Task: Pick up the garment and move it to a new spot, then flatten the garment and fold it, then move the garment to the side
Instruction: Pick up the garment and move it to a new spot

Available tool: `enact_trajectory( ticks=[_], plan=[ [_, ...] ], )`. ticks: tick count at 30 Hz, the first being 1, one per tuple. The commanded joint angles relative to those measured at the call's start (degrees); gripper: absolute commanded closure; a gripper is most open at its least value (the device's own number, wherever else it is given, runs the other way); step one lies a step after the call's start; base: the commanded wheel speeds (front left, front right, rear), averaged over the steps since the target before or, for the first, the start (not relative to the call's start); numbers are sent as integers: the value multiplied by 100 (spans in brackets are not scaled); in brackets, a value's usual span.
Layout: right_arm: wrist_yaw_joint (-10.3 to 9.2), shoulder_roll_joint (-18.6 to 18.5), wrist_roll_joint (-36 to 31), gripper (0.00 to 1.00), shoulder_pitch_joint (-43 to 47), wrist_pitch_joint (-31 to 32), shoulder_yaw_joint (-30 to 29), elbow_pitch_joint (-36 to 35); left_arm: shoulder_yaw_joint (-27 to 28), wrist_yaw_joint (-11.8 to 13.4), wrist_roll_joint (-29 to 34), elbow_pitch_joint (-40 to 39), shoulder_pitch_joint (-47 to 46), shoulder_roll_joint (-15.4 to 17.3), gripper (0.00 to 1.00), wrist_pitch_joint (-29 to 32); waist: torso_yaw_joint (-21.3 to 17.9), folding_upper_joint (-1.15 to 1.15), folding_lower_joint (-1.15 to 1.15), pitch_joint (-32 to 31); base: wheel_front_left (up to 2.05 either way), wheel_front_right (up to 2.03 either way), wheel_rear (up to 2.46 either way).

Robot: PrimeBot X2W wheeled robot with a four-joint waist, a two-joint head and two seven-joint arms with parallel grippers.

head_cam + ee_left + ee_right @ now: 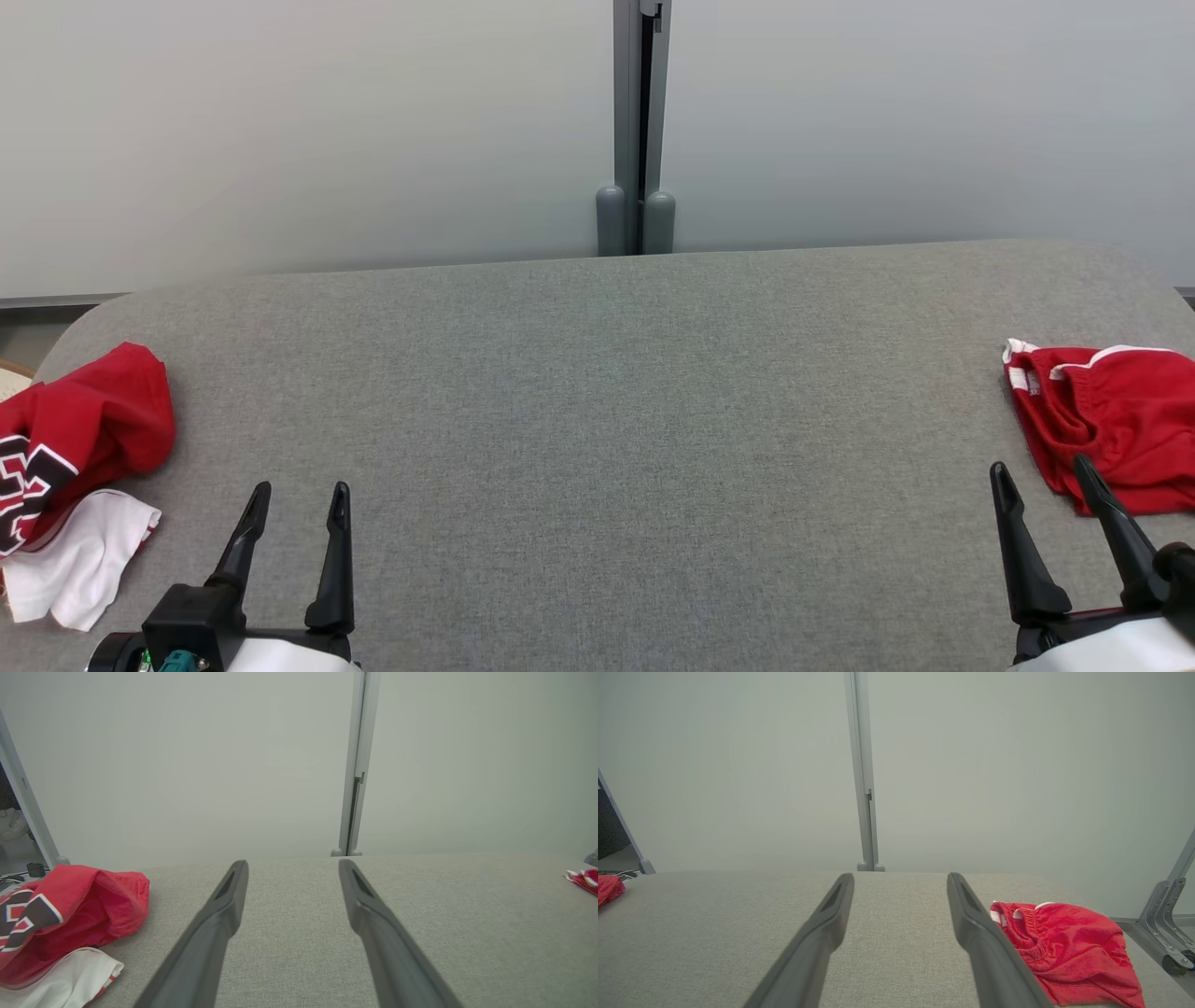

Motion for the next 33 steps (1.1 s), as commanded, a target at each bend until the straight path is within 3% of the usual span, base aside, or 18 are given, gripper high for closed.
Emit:
enact_trajectory(
  ticks=[1, 10, 16, 33],
  plan=[
    [-10, 4, -19, 0, 55, -16, -10, -41, 9, 23, -38, -17, 31, 40, 0, 10, -3, 0, 0, -2, 0, 0, 0],
    [-10, 22, 10, 0, 31, -49, -61, -24, -25, 55, -83, 19, -49, 34, 0, 43, 52, 0, 0, -30, 0, 0, 0],
    [-10, 41, 11, 0, 80, -60, -126, -26, -59, 80, -70, 22, -191, 43, 0, 89, 291, 0, 0, -60, 0, 0, 0],
    [-7, 50, 111, 0, -46, 49, 199, -7, 70, 73, -206, 294, -483, 81, 0, -50, 2195, 0, 0, -111, 0, 0, 0]
  ],
)
